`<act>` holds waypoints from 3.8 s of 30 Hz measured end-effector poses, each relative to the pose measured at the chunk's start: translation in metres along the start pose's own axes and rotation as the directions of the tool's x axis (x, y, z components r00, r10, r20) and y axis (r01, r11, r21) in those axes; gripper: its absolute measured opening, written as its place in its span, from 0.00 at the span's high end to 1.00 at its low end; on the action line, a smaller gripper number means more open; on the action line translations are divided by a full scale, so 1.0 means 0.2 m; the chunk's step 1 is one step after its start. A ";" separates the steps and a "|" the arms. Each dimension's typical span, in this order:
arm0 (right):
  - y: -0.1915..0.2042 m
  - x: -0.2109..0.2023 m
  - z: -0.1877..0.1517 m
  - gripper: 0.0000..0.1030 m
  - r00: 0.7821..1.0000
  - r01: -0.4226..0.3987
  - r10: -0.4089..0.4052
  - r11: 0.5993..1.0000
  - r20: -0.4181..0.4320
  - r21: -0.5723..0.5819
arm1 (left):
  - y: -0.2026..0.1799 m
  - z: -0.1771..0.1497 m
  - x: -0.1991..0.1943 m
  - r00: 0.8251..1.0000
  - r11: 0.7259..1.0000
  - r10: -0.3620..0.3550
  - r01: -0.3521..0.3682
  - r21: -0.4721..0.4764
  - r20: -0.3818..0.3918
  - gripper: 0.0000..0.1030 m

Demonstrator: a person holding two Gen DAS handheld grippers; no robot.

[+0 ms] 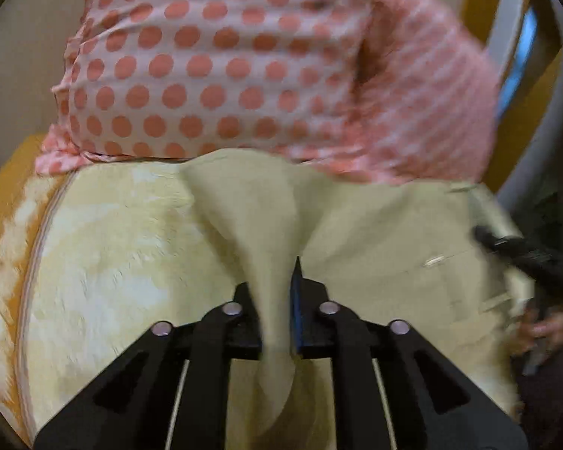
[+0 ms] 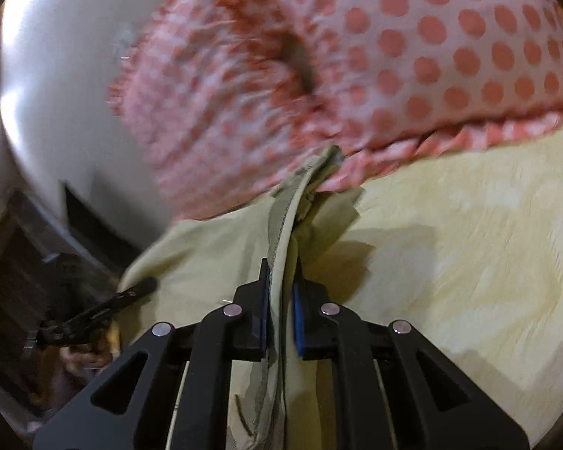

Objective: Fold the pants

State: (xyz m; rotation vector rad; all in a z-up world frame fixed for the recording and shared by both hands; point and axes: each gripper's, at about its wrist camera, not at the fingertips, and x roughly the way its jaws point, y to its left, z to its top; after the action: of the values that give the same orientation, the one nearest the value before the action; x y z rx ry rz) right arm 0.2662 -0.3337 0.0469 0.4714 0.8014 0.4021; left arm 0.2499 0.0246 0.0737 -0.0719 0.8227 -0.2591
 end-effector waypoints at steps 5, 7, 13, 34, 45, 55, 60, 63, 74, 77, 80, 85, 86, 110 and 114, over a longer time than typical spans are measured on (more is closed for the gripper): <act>-0.04 -0.14 -0.06 0.56 0.998 0.055 -0.056 0.998 0.038 0.039 | 0.06 -0.05 -0.07 0.994 0.994 0.098 -0.096 -0.042 0.049 0.69; 0.01 -0.20 -0.08 0.29 0.998 -0.026 0.025 1.000 0.063 0.014 | 0.04 -0.08 -0.19 0.992 0.999 0.039 -0.034 -0.036 0.118 0.63; 0.06 0.03 -0.15 0.06 0.985 -0.037 0.043 0.999 -0.165 0.038 | -0.08 -0.11 -0.04 0.987 0.988 -0.147 0.143 -0.057 -0.061 0.49; 0.64 -0.14 -0.92 0.01 0.933 0.357 -0.351 0.884 0.075 -0.302 | -0.26 -0.87 -0.49 0.975 0.978 0.211 -0.211 -0.004 0.066 0.02; 0.66 -0.15 -1.03 0.01 0.895 0.439 -0.388 0.857 0.221 -0.272 | -0.27 -0.99 -0.48 0.956 0.968 0.249 -0.251 -0.003 0.152 0.02; 0.67 -0.14 -1.03 0.01 0.875 0.473 -0.422 0.848 0.236 -0.240 | -0.27 -0.99 -0.48 0.956 0.968 0.248 -0.251 -0.002 0.158 0.02; 0.67 -0.14 -1.03 0.01 0.875 0.474 -0.422 0.848 0.239 -0.239 | -0.27 -0.99 -0.48 0.956 0.968 0.248 -0.251 -0.002 0.159 0.02; 0.67 -0.14 -1.03 0.01 0.876 0.472 -0.420 0.848 0.237 -0.241 | -0.27 -0.99 -0.48 0.956 0.968 0.248 -0.251 -0.002 0.159 0.02; 0.67 -0.14 -1.03 0.01 0.877 0.471 -0.419 0.848 0.237 -0.242 | -0.27 -0.99 -0.48 0.955 0.968 0.248 -0.251 -0.002 0.159 0.02; 0.67 -0.14 -1.03 0.01 0.877 0.470 -0.418 0.848 0.237 -0.243 | -0.27 -0.99 -0.48 0.955 0.968 0.248 -0.251 -0.002 0.159 0.02; 0.67 -0.14 -1.03 0.01 0.877 0.470 -0.418 0.849 0.237 -0.243 | -0.27 -0.99 -0.48 0.955 0.968 0.248 -0.251 -0.002 0.159 0.02; 0.67 -0.14 -1.03 0.01 0.877 0.470 -0.418 0.849 0.237 -0.243 | -0.27 -0.99 -0.48 0.955 0.968 0.249 -0.252 -0.002 0.159 0.02; 0.67 -0.14 -1.03 0.01 0.877 0.470 -0.418 0.849 0.237 -0.243 | -0.27 -0.99 -0.48 0.955 0.968 0.249 -0.251 -0.002 0.159 0.02; 0.66 -0.14 -1.03 0.01 0.877 0.470 -0.418 0.849 0.238 -0.242 | -0.27 -0.99 -0.47 0.956 0.968 0.248 -0.251 -0.002 0.159 0.02; 0.66 -0.14 -1.03 0.01 0.877 0.470 -0.418 0.849 0.238 -0.242 | -0.26 -0.99 -0.47 0.957 0.968 0.248 -0.250 -0.002 0.148 0.02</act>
State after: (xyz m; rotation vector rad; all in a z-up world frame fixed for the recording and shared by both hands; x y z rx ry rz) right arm 0.0703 -0.1876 0.0110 0.0301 0.6391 0.0375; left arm 0.0337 0.0048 0.0150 0.0285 0.6738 -0.0215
